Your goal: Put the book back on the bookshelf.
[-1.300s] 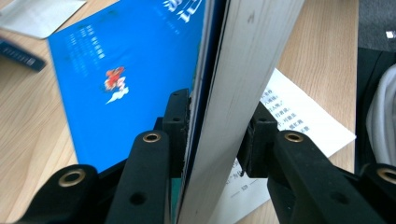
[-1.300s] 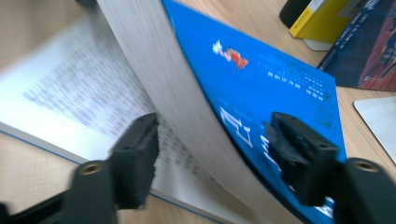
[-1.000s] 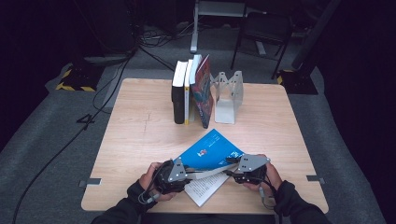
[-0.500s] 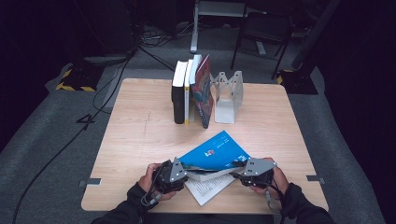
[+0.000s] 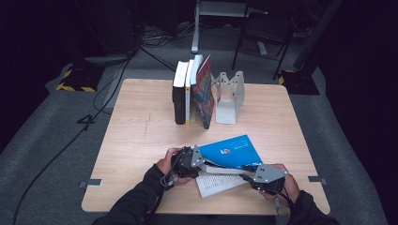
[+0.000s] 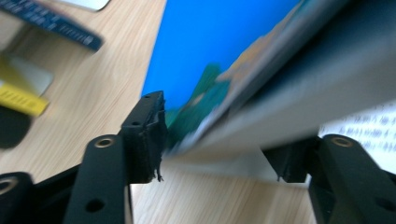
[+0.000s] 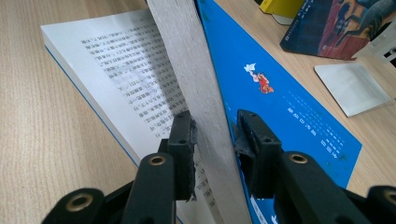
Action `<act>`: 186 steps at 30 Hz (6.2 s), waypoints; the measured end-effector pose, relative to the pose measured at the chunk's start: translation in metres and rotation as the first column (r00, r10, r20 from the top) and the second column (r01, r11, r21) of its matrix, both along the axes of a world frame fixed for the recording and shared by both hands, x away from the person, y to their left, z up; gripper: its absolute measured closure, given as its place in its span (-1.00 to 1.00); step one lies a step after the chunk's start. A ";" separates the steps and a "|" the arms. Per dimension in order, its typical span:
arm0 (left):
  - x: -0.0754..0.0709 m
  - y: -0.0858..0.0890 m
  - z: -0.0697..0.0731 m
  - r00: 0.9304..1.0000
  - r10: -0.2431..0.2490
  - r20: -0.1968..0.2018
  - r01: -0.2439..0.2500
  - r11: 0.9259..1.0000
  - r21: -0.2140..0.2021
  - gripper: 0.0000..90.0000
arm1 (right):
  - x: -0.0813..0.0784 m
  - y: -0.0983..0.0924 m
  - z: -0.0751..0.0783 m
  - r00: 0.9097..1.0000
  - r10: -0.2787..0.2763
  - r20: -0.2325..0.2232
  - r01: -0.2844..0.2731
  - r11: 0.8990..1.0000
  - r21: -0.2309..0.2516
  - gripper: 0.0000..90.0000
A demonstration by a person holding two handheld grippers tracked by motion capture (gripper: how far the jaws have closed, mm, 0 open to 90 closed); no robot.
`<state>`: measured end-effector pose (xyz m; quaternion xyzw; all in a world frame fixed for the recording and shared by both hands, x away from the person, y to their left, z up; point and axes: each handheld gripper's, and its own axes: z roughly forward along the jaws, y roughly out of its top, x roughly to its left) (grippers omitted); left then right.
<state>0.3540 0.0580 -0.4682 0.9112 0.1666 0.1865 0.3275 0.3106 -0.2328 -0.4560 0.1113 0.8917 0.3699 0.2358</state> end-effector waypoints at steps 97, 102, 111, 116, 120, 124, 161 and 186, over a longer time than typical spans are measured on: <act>-0.021 0.028 0.015 0.999 -0.032 -0.013 0.032 0.999 -0.023 0.41 | 0.037 0.005 0.000 0.995 0.079 -0.053 -0.069 0.983 0.169 0.16; -0.018 0.024 0.017 0.999 -0.026 -0.044 0.024 0.999 -0.045 0.36 | 0.038 0.006 0.000 0.996 0.077 -0.038 -0.070 0.986 0.153 0.36; -0.030 -0.028 0.020 1.000 0.028 -0.009 -0.028 1.000 0.009 0.20 | 0.022 0.018 0.008 0.998 0.060 0.016 -0.061 0.992 0.106 0.38; -0.032 -0.027 0.018 0.999 0.031 0.015 -0.031 0.999 -0.016 0.46 | 0.023 0.017 0.008 0.998 0.069 -0.001 -0.068 0.991 0.115 0.29; -0.029 -0.021 0.019 0.999 0.044 -0.005 -0.044 0.996 -0.076 0.54 | 0.035 -0.003 0.012 0.999 0.002 -0.037 0.006 0.978 0.207 -0.02; -0.028 -0.013 0.024 0.999 0.044 -0.017 -0.046 0.992 -0.116 0.55 | 0.043 -0.022 0.013 0.996 -0.036 -0.082 0.056 0.966 0.254 -0.03; -0.041 0.027 0.048 0.997 0.059 -0.057 -0.071 0.970 -0.232 0.56 | 0.052 0.006 0.003 0.984 0.060 -0.166 -0.002 0.943 0.333 0.10; -0.064 0.093 0.056 0.965 0.247 -0.083 -0.255 0.826 -0.503 0.12 | 0.048 0.088 0.078 0.998 0.035 0.056 -0.057 0.896 0.441 -0.07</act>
